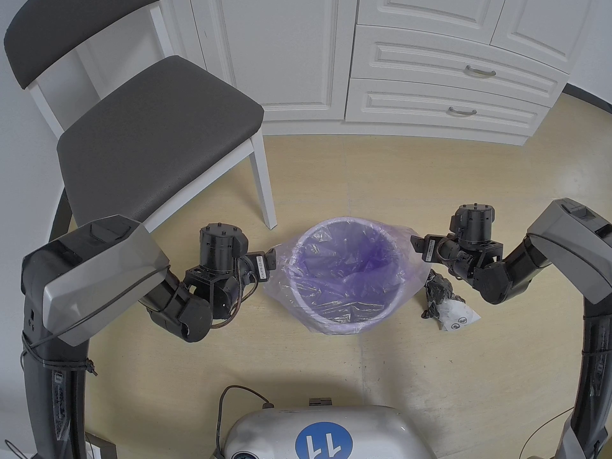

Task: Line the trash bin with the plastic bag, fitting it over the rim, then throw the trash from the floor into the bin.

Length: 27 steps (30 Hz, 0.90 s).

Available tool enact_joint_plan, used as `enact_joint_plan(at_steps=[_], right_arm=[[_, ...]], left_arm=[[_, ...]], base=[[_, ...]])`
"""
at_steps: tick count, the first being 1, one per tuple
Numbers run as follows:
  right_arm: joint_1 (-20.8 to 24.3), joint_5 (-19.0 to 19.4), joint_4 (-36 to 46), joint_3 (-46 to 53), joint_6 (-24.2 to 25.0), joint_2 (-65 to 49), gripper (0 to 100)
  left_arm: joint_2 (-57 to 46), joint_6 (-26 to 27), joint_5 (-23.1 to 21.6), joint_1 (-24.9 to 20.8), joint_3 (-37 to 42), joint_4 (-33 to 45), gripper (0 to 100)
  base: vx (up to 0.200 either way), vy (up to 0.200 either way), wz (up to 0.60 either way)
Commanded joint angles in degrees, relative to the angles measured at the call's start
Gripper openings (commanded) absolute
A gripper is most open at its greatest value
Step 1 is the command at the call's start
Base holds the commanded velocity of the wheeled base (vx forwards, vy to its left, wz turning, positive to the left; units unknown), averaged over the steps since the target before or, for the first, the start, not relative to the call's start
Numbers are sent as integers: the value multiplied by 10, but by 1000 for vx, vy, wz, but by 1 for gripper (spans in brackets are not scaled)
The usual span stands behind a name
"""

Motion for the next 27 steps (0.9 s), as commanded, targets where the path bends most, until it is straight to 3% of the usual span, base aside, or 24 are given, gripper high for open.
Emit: enact_joint_plan(at_steps=[1, 6, 12, 27], right_arm=[[-3, 22, 0, 59, -26, -69, 100], [-9, 27, 0, 97, -69, -90, 100], [-17, 39, 0, 131, -118, -87, 100], [-3, 52, -4, 167, -166, -57, 100]], left_arm=[[-38, 17, -1, -6, 33, 2, 100], [-51, 26, -15, -6, 49, 2, 100], [-92, 82, -105, 0, 135, -1, 100], [-95, 84, -110, 0, 141, -2, 100]], base=[[0, 0, 0], [0, 0, 0], [0, 0, 0], [0, 0, 0]])
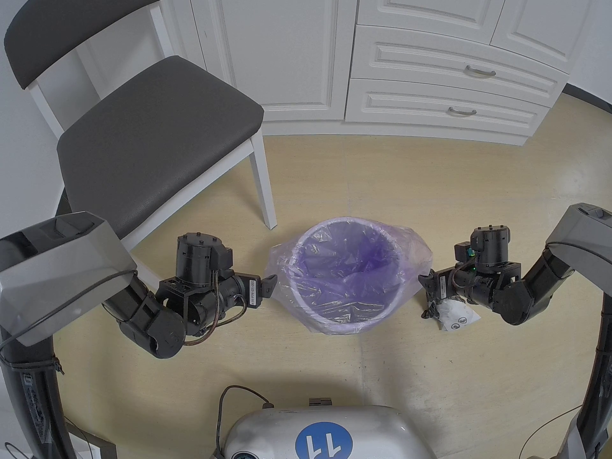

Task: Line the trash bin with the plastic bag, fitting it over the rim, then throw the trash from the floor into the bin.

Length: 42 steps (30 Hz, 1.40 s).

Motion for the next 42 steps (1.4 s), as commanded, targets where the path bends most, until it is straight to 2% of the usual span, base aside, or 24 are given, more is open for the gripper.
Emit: enact_joint_plan(at_steps=[1, 4, 11, 25, 42], right_arm=[[5, 1, -1, 17, -19, 11, 100], [14, 1, -3, 30, -35, 11, 100], [44, 15, -5, 58, -36, 7, 100], [98, 15, -6, 100, -48, 3, 100], [125, 13, -6, 134, -51, -33, 100]], left_arm=[[-4, 0, 0, 1, 0, -1, 100], [-4, 0, 0, 1, 0, -1, 100], [-7, 1, 0, 0, 4, -6, 100], [-7, 1, 0, -4, 9, -17, 100], [-26, 5, -1, -9, 22, -17, 100]], base=[[0, 0, 0], [0, 0, 0], [0, 0, 0], [0, 0, 0], [0, 0, 0]])
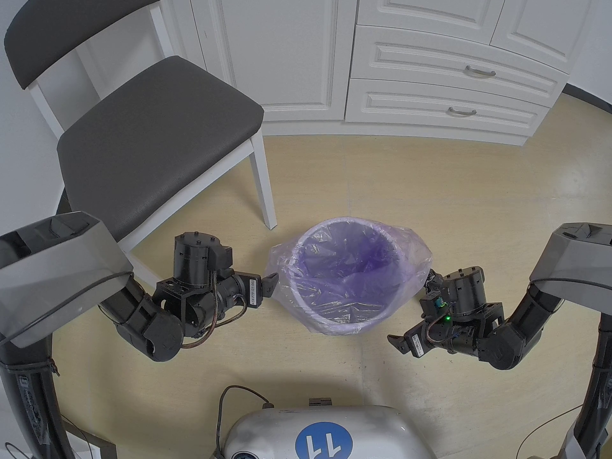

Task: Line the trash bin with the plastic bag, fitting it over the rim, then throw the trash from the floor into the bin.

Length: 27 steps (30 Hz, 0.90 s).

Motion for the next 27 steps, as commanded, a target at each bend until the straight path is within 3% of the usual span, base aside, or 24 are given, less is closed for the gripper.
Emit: enact_joint_plan(at_steps=[1, 19, 27], right_arm=[[6, 0, 0, 12, 0, -22, 100], [2, 2, 0, 38, -13, -105, 100], [-13, 2, -1, 16, -11, -67, 100]], left_arm=[[-15, 5, -1, -6, 10, 1, 100], [-26, 13, -1, -11, 17, 0, 100], [-18, 12, -1, -15, 17, 0, 100]], base=[[0, 0, 0], [0, 0, 0], [0, 0, 0]])
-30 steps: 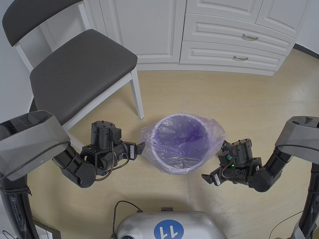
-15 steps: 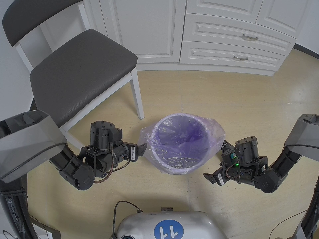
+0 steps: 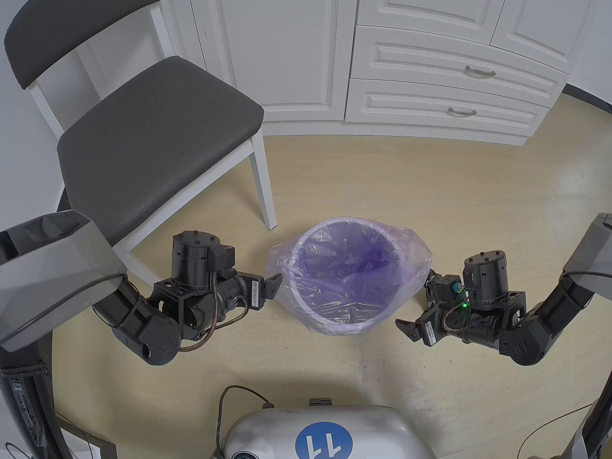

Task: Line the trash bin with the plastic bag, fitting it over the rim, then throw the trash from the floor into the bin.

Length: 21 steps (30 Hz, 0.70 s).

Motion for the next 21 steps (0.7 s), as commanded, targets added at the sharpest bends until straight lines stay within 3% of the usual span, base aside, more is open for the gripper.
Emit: enact_joint_plan(at_steps=[1, 10, 21], right_arm=[[-24, 0, -3, -24, 1, 28, 100], [-113, 1, -9, -115, 15, 90, 100], [-70, 2, -56, -161, 83, 191, 100]], left_arm=[[6, -1, 1, -1, -1, -1, 100], [5, -1, 0, 4, -3, 0, 100], [6, -1, -1, 4, -4, -1, 100]], base=[[0, 0, 0], [0, 0, 0], [0, 0, 0]])
